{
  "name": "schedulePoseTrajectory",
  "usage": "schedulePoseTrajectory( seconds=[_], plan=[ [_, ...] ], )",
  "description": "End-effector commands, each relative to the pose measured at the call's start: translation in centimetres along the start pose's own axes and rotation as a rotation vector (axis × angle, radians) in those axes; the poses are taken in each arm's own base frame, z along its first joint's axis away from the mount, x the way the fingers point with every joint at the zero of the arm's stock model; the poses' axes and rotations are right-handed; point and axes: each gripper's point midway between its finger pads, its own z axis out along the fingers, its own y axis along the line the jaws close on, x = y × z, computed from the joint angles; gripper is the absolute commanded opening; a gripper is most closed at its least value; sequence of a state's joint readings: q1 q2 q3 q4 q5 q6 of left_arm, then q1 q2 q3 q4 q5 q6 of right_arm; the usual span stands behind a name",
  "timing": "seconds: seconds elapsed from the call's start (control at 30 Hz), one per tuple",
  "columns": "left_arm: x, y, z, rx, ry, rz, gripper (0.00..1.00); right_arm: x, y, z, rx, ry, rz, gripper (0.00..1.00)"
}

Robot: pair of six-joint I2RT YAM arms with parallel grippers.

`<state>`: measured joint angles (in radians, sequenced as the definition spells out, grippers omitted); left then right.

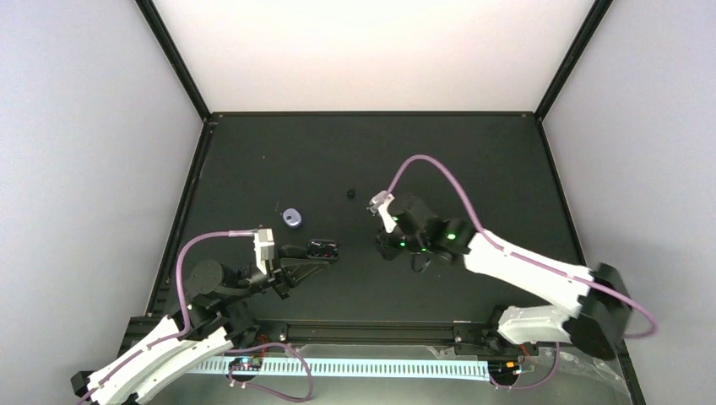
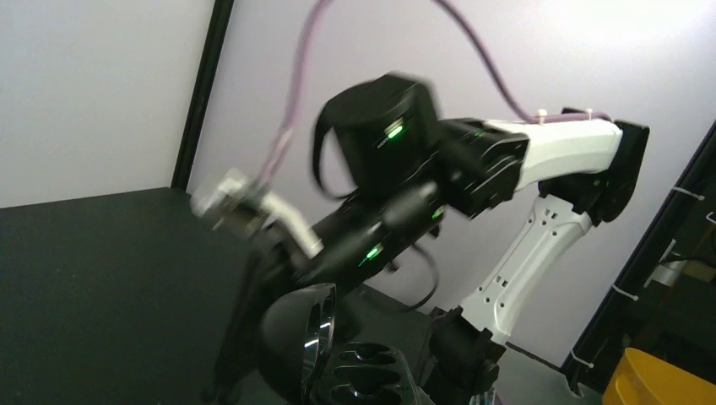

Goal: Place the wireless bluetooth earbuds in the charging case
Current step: Pick up the earbud from the center of the board, then place the earbud in the charging case.

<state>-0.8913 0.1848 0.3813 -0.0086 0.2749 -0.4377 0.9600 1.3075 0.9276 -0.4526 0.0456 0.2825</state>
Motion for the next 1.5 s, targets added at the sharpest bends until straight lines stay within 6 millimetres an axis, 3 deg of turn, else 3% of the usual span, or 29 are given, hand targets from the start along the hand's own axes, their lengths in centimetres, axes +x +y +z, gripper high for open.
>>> schedulePoseTrajectory(
  seconds=[0.0, 0.1, 0.2, 0.4, 0.57, 0.8, 1.2, 1.47],
  plan=[
    [-1.7, -1.8, 0.1, 0.078, -0.041, 0.033, 0.02, -2.4, 4.1, -8.3, -0.241, -0.132, -0.131, 0.01],
    [-1.8, -2.2, 0.7, 0.112, -0.041, 0.038, 0.02, -3.2, 5.7, -14.0, -0.352, -0.223, -0.207, 0.01],
    [-2.0, -2.8, 1.5, 0.154, -0.033, 0.044, 0.01, -3.9, 6.4, -18.1, -0.386, -0.248, -0.260, 0.01],
    [-1.5, -4.1, 3.4, 0.260, 0.024, 0.052, 0.02, -6.0, 8.7, -23.3, -0.442, -0.296, -0.340, 0.01],
    [-0.6, -5.1, 5.0, 0.351, 0.102, 0.022, 0.01, -6.4, 12.1, -23.5, -0.467, -0.289, -0.412, 0.01],
    [-0.7, -6.1, 5.1, 0.413, 0.104, 0.015, 0.02, -7.3, 15.4, -23.0, -0.471, -0.305, -0.467, 0.01],
    [-0.6, -6.6, 4.1, 0.432, 0.113, 0.024, 0.02, -8.8, 16.0, -21.0, -0.408, -0.323, -0.441, 0.01],
    [-0.6, -7.0, 3.7, 0.450, 0.117, 0.032, 0.02, -9.3, 17.0, -21.4, -0.437, -0.337, -0.448, 0.01]
  ],
)
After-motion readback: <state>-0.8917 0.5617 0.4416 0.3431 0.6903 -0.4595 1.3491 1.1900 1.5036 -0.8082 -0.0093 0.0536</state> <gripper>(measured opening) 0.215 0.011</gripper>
